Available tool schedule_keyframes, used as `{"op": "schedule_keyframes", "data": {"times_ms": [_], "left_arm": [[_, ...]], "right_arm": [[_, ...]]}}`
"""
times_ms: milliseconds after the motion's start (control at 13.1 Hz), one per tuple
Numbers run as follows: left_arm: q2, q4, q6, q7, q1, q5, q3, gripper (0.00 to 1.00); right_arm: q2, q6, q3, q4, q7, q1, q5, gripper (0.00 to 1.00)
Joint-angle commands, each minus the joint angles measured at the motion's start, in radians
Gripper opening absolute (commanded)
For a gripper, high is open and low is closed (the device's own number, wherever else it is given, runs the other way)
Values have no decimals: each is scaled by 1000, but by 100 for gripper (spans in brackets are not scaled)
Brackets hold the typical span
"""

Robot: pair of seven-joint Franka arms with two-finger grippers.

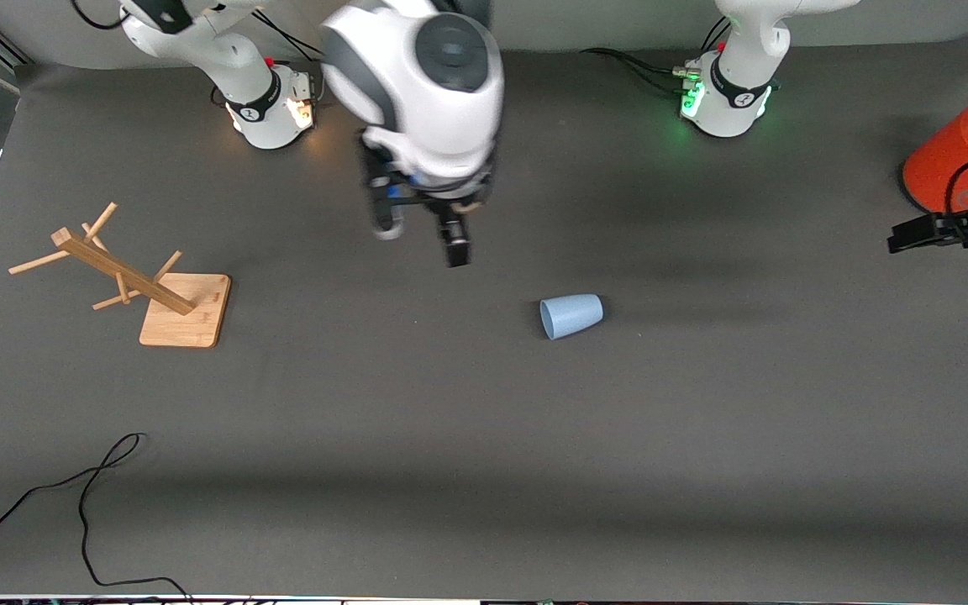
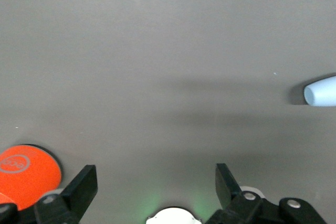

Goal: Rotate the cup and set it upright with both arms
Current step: 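Retract the right gripper while the left gripper reaches toward the cup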

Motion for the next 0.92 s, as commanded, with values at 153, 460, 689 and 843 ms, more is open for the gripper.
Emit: {"op": "schedule_keyframes", "data": {"times_ms": [153, 460, 689, 843], "left_arm": [[26, 73, -28, -254, -69, -3, -117, 100], [148, 216, -31, -552, -175, 10, -200, 100], [277, 348, -34, -773, -324, 54, -198, 100], [389, 467, -34, -919, -414, 100, -197, 100]], "right_arm": [[-224, -40, -4, -181, -558, -243, 25, 100], [-380, 31, -41, -333, -997, -415, 38, 100], [-443, 104, -183, -416, -1317, -441, 74, 100], [-445, 143, -272, -438, -1564, -456, 113, 100]]}}
